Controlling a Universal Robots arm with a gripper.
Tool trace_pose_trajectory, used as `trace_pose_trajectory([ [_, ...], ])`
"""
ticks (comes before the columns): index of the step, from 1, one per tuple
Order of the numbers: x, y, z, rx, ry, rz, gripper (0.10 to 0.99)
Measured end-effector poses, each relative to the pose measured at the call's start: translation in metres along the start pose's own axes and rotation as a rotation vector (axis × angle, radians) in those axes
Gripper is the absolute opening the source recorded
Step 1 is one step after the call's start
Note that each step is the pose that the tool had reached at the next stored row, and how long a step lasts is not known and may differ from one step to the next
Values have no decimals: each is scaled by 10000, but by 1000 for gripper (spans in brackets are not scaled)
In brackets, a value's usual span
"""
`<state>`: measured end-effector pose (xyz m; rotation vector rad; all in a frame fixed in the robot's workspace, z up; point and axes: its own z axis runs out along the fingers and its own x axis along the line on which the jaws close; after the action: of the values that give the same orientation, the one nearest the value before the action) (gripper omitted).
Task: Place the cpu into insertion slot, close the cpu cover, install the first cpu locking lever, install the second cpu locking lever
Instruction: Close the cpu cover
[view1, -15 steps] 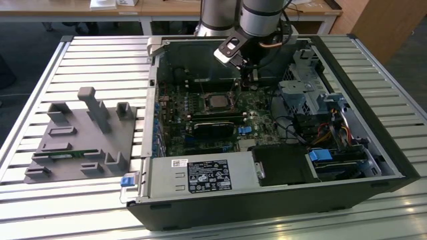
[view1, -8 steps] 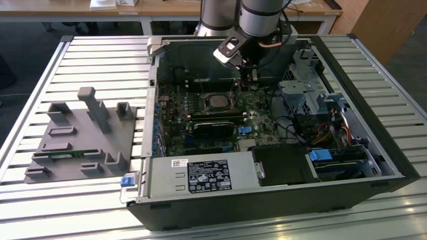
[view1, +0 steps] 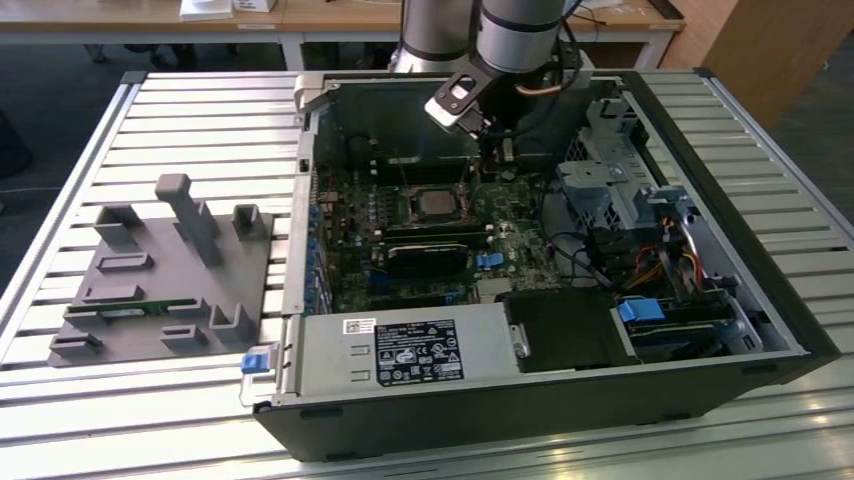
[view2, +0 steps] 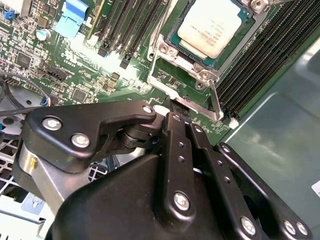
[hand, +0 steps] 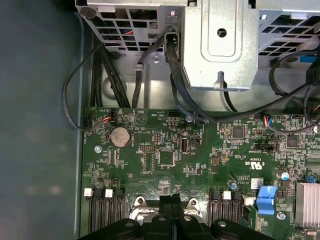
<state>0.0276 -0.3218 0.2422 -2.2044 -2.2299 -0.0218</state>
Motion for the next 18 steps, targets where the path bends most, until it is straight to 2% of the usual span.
trace_pose_trajectory([
  [18,1,-59,0,-1,24,-1,106],
])
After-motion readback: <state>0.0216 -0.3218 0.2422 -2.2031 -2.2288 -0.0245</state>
